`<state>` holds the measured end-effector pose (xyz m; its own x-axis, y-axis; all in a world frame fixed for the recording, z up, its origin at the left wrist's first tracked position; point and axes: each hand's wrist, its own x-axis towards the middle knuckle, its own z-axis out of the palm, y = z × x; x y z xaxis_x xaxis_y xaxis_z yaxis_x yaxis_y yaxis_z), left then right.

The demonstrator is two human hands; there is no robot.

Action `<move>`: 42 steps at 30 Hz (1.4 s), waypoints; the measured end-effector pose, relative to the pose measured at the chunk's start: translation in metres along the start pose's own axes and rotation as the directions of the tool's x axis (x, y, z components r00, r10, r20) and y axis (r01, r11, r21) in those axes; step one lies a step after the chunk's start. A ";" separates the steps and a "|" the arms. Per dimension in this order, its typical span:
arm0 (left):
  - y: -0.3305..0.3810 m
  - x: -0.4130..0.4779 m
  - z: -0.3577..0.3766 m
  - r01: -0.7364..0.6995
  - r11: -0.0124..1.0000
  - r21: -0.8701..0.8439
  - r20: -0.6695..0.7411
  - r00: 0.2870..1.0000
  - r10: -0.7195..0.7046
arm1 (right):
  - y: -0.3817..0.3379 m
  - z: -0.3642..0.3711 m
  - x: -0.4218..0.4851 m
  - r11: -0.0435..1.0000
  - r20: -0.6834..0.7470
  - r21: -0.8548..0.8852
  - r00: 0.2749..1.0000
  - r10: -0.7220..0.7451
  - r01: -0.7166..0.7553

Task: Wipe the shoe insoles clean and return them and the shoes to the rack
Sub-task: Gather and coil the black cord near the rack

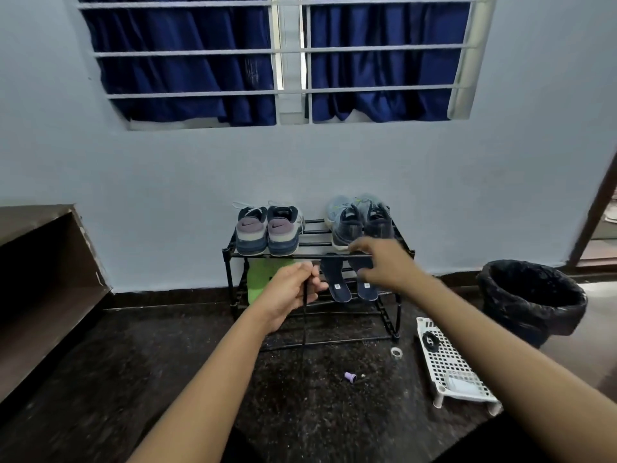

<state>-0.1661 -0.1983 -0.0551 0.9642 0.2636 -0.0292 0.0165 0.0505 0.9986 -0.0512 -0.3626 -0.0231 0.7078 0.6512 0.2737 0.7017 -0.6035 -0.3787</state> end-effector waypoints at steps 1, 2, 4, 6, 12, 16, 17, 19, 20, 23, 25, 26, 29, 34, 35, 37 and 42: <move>0.000 -0.001 0.002 0.017 0.999 0.046 0.007 1.000 -0.018 | -0.011 0.010 -0.005 0.997 0.085 0.054 0.995 -0.061 0.056; 0.001 -0.003 0.004 0.034 0.995 0.090 0.010 0.999 -0.035 | -0.020 0.017 -0.007 0.990 0.134 0.106 0.985 -0.110 0.096; 0.004 -0.004 0.008 0.065 0.985 0.157 0.009 0.998 -0.067 | -0.029 0.029 -0.008 0.971 0.140 0.200 0.977 -0.160 0.130; 0.007 -0.005 0.010 0.093 0.977 0.191 0.000 0.995 -0.095 | -0.035 0.033 -0.007 0.962 0.107 0.240 0.981 -0.161 0.132; 0.010 -0.009 0.003 0.152 0.969 0.195 0.010 0.987 -0.157 | -0.034 0.036 -0.005 0.980 0.060 0.141 0.987 -0.150 0.140; 0.012 -0.011 -0.005 0.169 0.980 0.103 0.017 0.985 -0.172 | -0.018 0.043 -0.003 0.998 0.065 0.055 0.997 -0.047 0.043; 0.013 -0.012 -0.006 0.163 0.984 0.074 0.011 0.986 -0.165 | -0.011 0.047 -0.005 1.000 0.105 0.024 0.994 -0.003 0.001; 0.015 -0.013 -0.009 0.145 0.989 0.008 -0.007 0.989 -0.145 | 0.001 0.057 -0.009 0.996 0.222 -0.064 0.972 0.080 -0.068; 0.016 -0.013 -0.010 0.138 0.990 -0.014 -0.016 0.990 -0.138 | 0.006 0.062 -0.012 0.990 0.288 -0.120 0.952 0.106 -0.074; 0.014 -0.015 -0.007 0.147 0.989 0.010 -0.044 0.988 -0.147 | 0.010 0.064 -0.016 0.992 0.352 -0.113 0.931 0.097 -0.061; 0.012 -0.013 -0.002 0.165 0.985 0.046 -0.053 0.985 -0.163 | 0.004 0.059 -0.014 0.986 0.293 0.163 0.956 -0.009 -0.041; 0.010 -0.013 0.000 0.173 0.983 0.063 -0.051 0.984 -0.170 | -0.001 0.056 -0.012 0.950 0.243 0.312 0.968 -0.069 -0.011; 0.008 -0.009 0.006 0.184 0.979 0.088 -0.044 0.983 -0.181 | -0.016 0.052 -0.008 0.877 0.069 0.469 0.986 -0.154 0.104; 0.007 -0.004 0.011 0.210 0.978 0.001 -0.031 0.977 -0.210 | -0.012 0.058 -0.005 0.954 -0.013 0.250 0.986 -0.169 0.167; 0.007 -0.003 0.010 0.217 0.976 -0.023 -0.032 0.976 -0.218 | -0.007 0.061 -0.004 0.973 0.034 0.182 0.988 -0.147 0.139; 0.009 -0.001 0.009 0.223 0.973 -0.066 -0.037 0.973 -0.226 | 0.002 0.070 -0.005 0.994 0.189 0.029 0.976 -0.108 0.105; 0.010 0.004 0.008 0.218 0.970 -0.104 -0.055 0.973 -0.224 | 0.010 0.078 -0.003 0.992 0.346 -0.056 0.934 -0.086 0.112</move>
<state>-0.1594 -0.2047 -0.0445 0.9200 0.2979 -0.2548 0.1985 0.2067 0.9581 -0.0528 -0.3347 -0.0967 0.5731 0.8193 -0.0178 0.7798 -0.5518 -0.2956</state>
